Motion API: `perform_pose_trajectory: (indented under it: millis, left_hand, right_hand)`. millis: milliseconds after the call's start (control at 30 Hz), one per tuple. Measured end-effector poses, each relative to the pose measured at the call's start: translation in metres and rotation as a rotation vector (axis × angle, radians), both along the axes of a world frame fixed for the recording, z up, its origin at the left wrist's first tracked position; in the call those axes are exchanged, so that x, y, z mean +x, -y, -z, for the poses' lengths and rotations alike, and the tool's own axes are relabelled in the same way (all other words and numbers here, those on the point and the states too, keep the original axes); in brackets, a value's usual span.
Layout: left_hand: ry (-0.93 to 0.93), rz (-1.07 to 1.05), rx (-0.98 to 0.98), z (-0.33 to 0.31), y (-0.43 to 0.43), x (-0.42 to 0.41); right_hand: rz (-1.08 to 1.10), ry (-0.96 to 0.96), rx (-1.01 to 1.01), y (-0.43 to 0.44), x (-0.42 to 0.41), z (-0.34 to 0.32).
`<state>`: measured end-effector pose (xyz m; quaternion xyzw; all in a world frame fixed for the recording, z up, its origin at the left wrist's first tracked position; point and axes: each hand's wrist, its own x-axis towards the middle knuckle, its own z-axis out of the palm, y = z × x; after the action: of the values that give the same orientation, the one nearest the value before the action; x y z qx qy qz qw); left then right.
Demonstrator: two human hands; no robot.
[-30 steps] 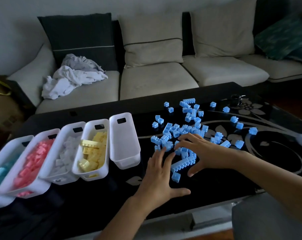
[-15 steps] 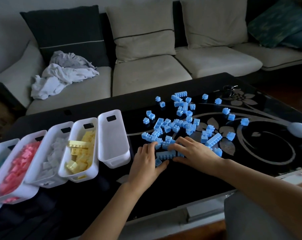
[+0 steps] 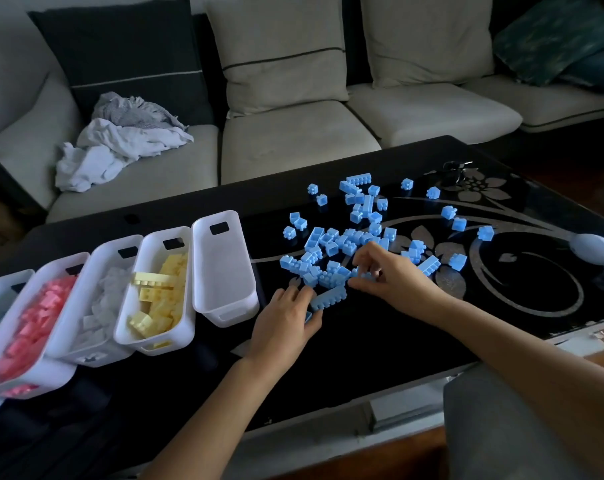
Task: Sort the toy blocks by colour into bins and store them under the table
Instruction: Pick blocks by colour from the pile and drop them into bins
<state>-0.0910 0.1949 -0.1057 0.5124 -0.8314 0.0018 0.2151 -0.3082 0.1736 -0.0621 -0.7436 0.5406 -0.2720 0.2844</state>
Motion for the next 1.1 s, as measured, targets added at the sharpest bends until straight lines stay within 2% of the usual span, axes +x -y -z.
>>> perform_pose_trajectory:
  millis: [67,133,200,300,400,500,633,800,967,1033,1100]
  left_hand:
    - [-0.041,0.018,0.024,-0.007,-0.003,0.000]
    - [-0.106,0.044,0.040,-0.024,-0.006,0.000]
    - [-0.181,0.035,-0.019,-0.049,-0.007,0.003]
    - [-0.224,-0.115,-0.161,-0.087,-0.002,0.024]
    - [-0.140,-0.391,-0.196,-0.100,0.008,0.058]
    - [-0.115,-0.589,-0.092,-0.093,0.011,0.082]
    - [-0.145,-0.581,0.023,-0.082,0.010,0.088]
    - [-0.268,-0.480,0.115,-0.081,0.011,0.088]
    - [-0.248,-0.405,0.141,-0.083,0.006,0.090]
    - [-0.279,-0.375,0.160,-0.083,0.007,0.090]
    - [-0.298,-0.370,0.161,-0.083,0.006,0.090]
  right_hand:
    - [0.092,0.315,0.158,0.002,-0.001,-0.005]
    - [0.133,0.752,0.369,0.003,-0.005,-0.011]
    - [0.160,1.084,0.546,0.005,-0.009,-0.018]
    - [0.221,1.339,0.747,0.013,-0.007,-0.027]
    - [0.212,1.408,0.845,0.021,0.011,-0.037]
    - [0.158,1.367,0.881,0.029,0.042,-0.053]
    - [0.010,1.160,0.857,0.041,0.094,-0.077]
    - [-0.124,0.745,0.711,0.060,0.157,-0.084]
    - [-0.103,0.173,0.422,0.081,0.186,-0.070]
    - [-0.123,0.081,0.346,0.082,0.187,-0.069]
    - [-0.153,0.067,0.321,0.083,0.182,-0.070]
